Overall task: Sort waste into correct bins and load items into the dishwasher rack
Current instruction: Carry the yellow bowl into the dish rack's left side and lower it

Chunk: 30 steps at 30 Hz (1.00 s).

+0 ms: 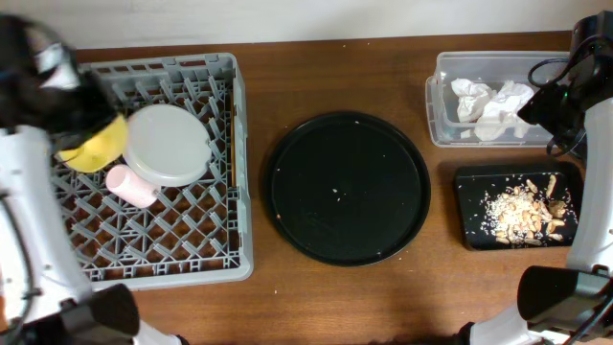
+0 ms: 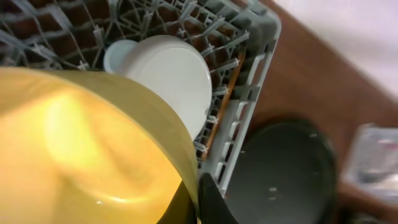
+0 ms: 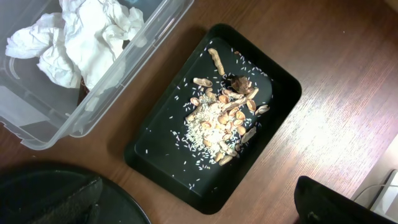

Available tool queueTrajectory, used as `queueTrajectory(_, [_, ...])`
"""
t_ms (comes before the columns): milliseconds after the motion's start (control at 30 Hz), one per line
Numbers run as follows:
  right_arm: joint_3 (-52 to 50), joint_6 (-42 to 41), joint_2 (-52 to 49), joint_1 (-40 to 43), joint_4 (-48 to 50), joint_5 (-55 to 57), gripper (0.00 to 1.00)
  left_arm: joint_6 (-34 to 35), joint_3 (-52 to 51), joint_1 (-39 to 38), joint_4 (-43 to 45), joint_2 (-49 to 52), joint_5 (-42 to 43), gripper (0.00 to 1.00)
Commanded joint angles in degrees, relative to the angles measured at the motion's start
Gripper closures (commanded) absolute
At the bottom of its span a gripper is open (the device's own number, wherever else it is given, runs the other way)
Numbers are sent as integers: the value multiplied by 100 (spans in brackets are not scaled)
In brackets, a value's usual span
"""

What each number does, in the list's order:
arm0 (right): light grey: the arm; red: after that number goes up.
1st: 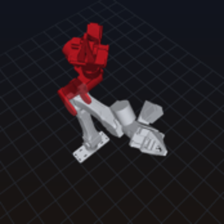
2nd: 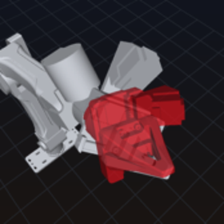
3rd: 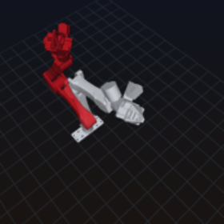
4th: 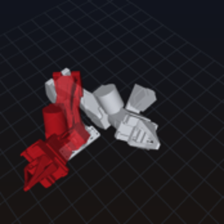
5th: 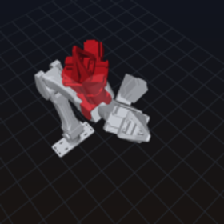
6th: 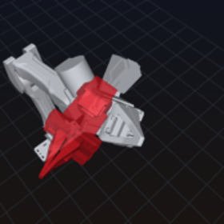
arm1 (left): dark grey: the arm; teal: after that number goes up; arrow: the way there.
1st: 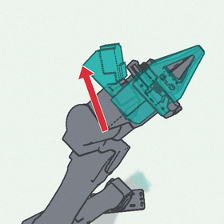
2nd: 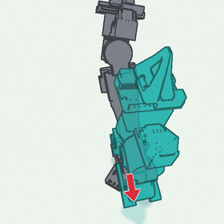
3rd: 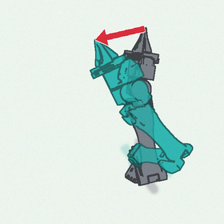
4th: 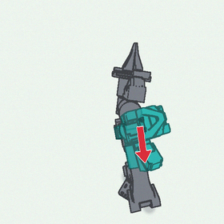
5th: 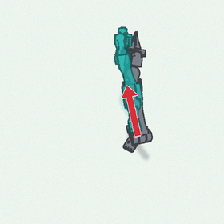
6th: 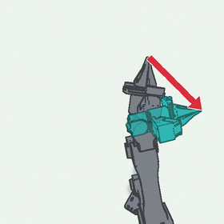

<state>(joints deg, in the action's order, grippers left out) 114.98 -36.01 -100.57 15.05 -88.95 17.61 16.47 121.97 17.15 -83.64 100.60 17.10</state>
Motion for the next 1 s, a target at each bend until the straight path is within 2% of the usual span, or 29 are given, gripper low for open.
queueTrajectory(0, [33, -28, -42, 35, -17, 107, 1, -538, -487, 1021, 293, 190, 2291, 99])
queueTrajectory(200, [33, -28, -42, 37, -17, 107, 1, -1366, -1248, 2092, 903, 684, 4603, 99])
queueTrajectory(367, [33, -28, -42, 35, -17, 107, 1, -1394, -1580, 2590, 1123, 1147, 5012, 99])
queueTrajectory(500, [33, -28, -42, 35, -17, 107, 1, -1722, -1604, 2999, 1080, 1506, 5821, 99])
queueTrajectory(667, [33, -28, -42, 37, -17, 107, 1, -2288, -1709, 3261, 787, 1705, 5499, 99])
queueTrajectory(833, [33, -28, -42, 35, -17, 107, 1, -2391, -2361, 3318, 872, 1711, 5512, 98])
queueTrajectory(967, [33, -28, -42, 35, -17, 107, 1, -2391, -2955, 3320, 1266, 1722, 5672, 98])
